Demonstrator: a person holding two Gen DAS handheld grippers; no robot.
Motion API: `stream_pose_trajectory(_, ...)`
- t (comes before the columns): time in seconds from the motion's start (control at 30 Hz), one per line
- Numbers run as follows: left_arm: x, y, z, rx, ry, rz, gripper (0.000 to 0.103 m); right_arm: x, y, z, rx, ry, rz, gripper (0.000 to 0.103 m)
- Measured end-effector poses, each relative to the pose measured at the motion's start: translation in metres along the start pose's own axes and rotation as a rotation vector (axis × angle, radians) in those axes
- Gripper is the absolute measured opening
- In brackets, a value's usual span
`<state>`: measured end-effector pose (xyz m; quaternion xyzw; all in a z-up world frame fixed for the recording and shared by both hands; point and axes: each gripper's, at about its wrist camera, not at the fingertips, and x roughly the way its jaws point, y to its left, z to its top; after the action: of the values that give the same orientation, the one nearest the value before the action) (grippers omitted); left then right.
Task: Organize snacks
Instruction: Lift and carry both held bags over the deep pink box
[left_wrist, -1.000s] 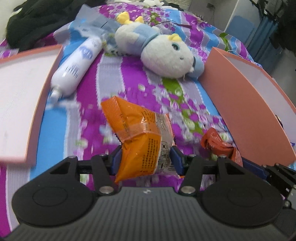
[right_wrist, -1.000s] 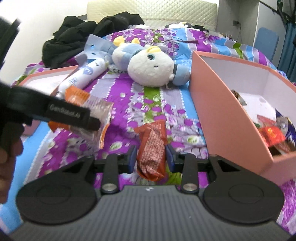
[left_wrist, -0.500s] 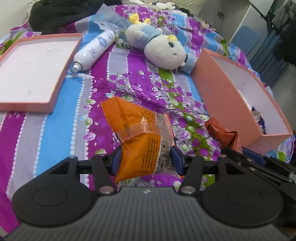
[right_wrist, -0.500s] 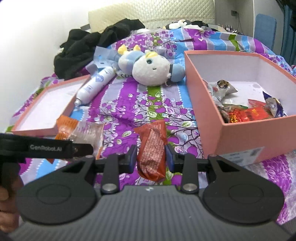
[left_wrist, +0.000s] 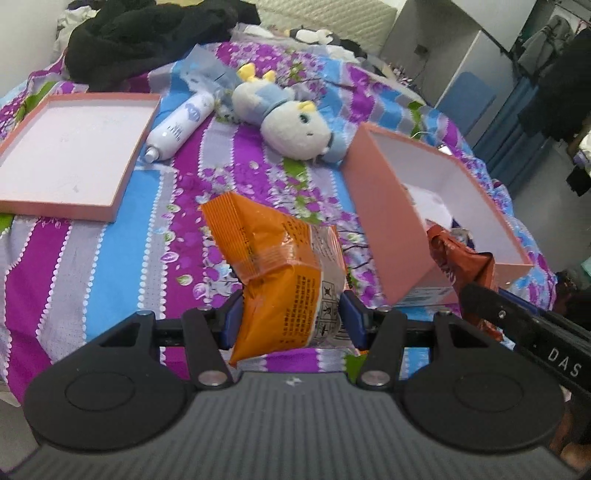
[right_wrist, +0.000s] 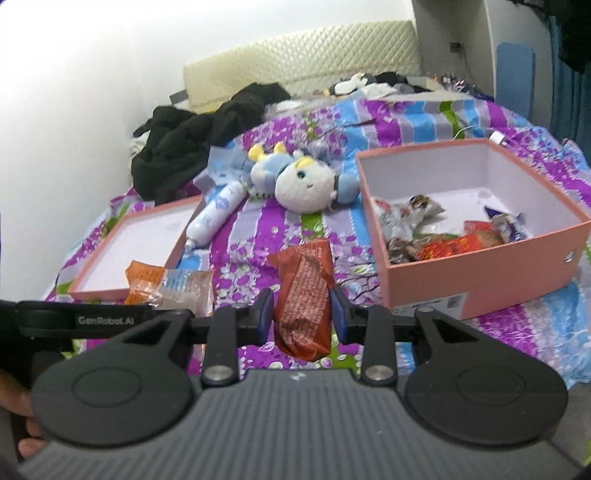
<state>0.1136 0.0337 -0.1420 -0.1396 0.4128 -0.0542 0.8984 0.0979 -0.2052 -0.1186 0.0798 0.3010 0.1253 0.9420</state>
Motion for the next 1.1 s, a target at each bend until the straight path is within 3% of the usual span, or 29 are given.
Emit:
stream_pose_trajectory(0.67, -0.011, -0.104, 0.002, 0.132, 0.007, -0.189, 0.060, -0.068, -0.075, 0.004, 0.118, -0.046, -0.157, 0.036)
stream_pose_trajectory(0.9, 0.015, -0.130, 0.026, 0.164, 0.029, -0.208, 0.061, -0.049, -0.097, 0.016, 0.138, -0.027, -0.166, 0.036)
stream_pose_trajectory(1.1, 0.060, -0.152, 0.055, 0.188, 0.064, -0.216, 0.061, -0.017, -0.121, 0.037, 0.143, -0.013, -0.168, 0.036)
